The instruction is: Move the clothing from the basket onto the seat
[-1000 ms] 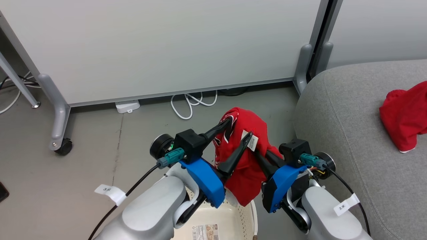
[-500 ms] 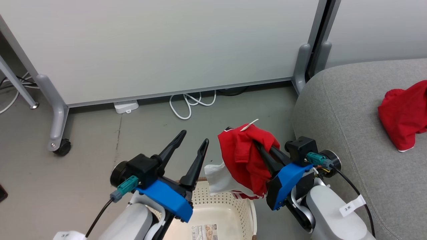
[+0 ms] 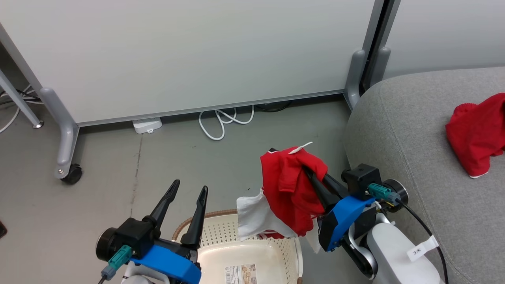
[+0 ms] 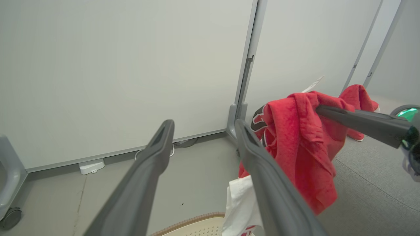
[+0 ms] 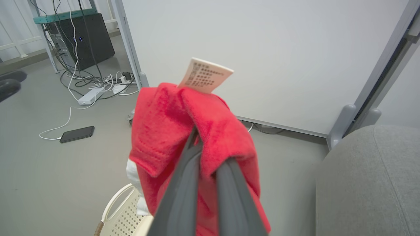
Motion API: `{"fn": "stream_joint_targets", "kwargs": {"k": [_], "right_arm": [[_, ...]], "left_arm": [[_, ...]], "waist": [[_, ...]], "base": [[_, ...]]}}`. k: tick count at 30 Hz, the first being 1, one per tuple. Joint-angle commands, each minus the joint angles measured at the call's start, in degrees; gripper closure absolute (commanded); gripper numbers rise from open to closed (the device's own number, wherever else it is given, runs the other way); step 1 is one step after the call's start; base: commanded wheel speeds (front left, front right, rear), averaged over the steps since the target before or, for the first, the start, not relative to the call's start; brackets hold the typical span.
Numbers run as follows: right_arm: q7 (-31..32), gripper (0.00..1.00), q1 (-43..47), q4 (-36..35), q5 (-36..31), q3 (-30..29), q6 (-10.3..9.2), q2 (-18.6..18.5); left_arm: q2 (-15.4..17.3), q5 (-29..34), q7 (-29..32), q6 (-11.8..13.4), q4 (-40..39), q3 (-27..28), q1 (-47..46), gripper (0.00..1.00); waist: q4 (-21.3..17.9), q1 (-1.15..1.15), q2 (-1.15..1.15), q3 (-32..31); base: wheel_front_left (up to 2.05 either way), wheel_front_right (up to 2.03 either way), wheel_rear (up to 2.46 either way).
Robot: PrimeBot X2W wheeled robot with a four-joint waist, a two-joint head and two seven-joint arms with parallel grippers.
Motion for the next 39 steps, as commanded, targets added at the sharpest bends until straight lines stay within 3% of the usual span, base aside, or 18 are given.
{"fn": "stream_joint_targets", "kwargs": {"k": [1,16,39], "right_arm": [[0.07,1.0,0.72,-0.59,-0.3,-0.27,0.03,-0.36],[0.17,1.0,2.49,-5.45,-1.03,-1.42,0.03,-0.02],[-0.39,1.0,7.07,-13.55,-1.43,-1.49,0.03,0.98]], "left_arm": [[-0.17,0.56,-0.17,-0.29,-0.29,0.58,0.5,0.0],[-1.1,1.94,-0.17,-0.63,-1.09,1.48,0.23,0.0],[0.2,1.47,-0.17,-0.64,-1.12,0.97,-1.44,0.0]], "waist": [[0.0,0.0,0.0,0.01],[-3.85,0.0,0.0,1.45],[-20.25,0.0,0.0,3.86]], "base": [[0.0,0.0,0.0],[0.0,0.0,0.0],[0.0,0.0,0.0]]}}
